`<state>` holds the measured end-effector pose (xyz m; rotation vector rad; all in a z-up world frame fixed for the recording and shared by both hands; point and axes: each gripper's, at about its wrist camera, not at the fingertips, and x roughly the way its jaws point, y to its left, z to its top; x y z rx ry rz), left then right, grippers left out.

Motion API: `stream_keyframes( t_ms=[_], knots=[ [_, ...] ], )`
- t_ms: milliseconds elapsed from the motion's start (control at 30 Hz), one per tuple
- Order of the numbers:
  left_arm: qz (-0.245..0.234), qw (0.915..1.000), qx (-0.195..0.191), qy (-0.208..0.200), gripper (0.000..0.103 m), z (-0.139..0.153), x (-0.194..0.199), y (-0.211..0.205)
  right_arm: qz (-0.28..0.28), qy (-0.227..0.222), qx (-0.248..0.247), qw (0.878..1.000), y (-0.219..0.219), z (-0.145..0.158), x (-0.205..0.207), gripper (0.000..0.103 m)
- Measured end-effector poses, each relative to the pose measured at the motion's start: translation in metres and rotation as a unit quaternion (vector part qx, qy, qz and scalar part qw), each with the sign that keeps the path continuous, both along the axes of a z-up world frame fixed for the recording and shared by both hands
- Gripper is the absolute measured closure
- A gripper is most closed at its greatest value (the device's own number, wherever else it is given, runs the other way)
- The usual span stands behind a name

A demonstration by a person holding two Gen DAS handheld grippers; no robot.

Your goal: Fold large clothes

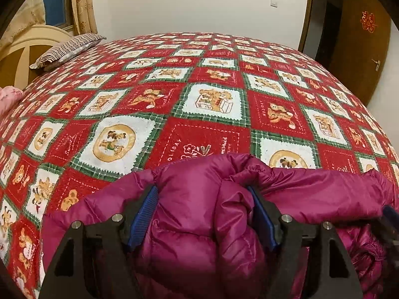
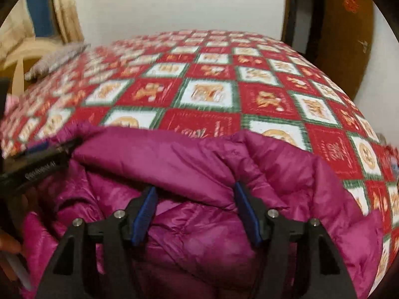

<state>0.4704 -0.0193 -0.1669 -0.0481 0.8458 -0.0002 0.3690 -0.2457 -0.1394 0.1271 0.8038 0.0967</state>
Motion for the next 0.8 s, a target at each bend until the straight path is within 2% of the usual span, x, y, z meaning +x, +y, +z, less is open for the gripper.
stream_keyframes(
  t_ms=[67, 133, 167, 233, 267, 400, 467, 533, 600, 667, 800],
  knots=[
    [0.000, 1.0000, -0.003, -0.002, 0.030, 0.001, 0.000, 0.001, -0.007, -0.035, 0.032, 0.999, -0.011, 0.016, -0.015, 0.037],
    [0.000, 1.0000, -0.004, -0.003, 0.030, 0.001, -0.002, 0.001, -0.037, -0.043, 0.013, 0.998, -0.018, 0.025, -0.019, 0.037],
    [0.000, 1.0000, -0.004, -0.004, 0.030, 0.001, -0.002, 0.001, -0.048, -0.031, 0.001, 0.998, -0.020, 0.023, -0.015, 0.037],
    [0.000, 1.0000, -0.007, -0.003, 0.030, 0.001, -0.003, 0.002, -0.068, 0.020, -0.022, 0.997, -0.027, 0.005, -0.001, 0.037],
    [0.000, 1.0000, -0.008, -0.003, 0.030, 0.000, -0.002, 0.002, -0.074, 0.070, -0.035, 0.994, -0.030, -0.016, 0.010, 0.037],
    [0.000, 0.9999, -0.012, -0.002, 0.029, 0.001, -0.001, 0.002, -0.071, 0.070, -0.039, 0.994, -0.030, -0.021, 0.016, 0.035],
    [-0.004, 0.9995, -0.030, -0.009, 0.029, 0.009, -0.004, 0.008, -0.070, 0.066, -0.039, 0.995, -0.029, -0.019, 0.015, 0.035],
    [-0.015, 0.9973, -0.063, -0.034, 0.029, 0.029, -0.020, 0.022, -0.069, 0.053, -0.018, 0.996, -0.036, -0.012, 0.006, 0.036],
    [-0.024, 0.9952, -0.073, -0.060, 0.029, 0.050, -0.041, 0.034, -0.082, 0.011, 0.009, 0.997, -0.046, 0.009, -0.022, 0.036],
    [-0.052, 0.9925, -0.081, -0.075, 0.029, 0.074, -0.070, 0.052, -0.081, -0.025, 0.023, 0.996, -0.053, 0.036, -0.054, 0.036],
    [-0.107, 0.9854, -0.095, -0.092, 0.029, 0.108, -0.145, 0.099, -0.061, -0.089, -0.006, 0.994, -0.057, 0.096, -0.140, 0.035]
  ],
)
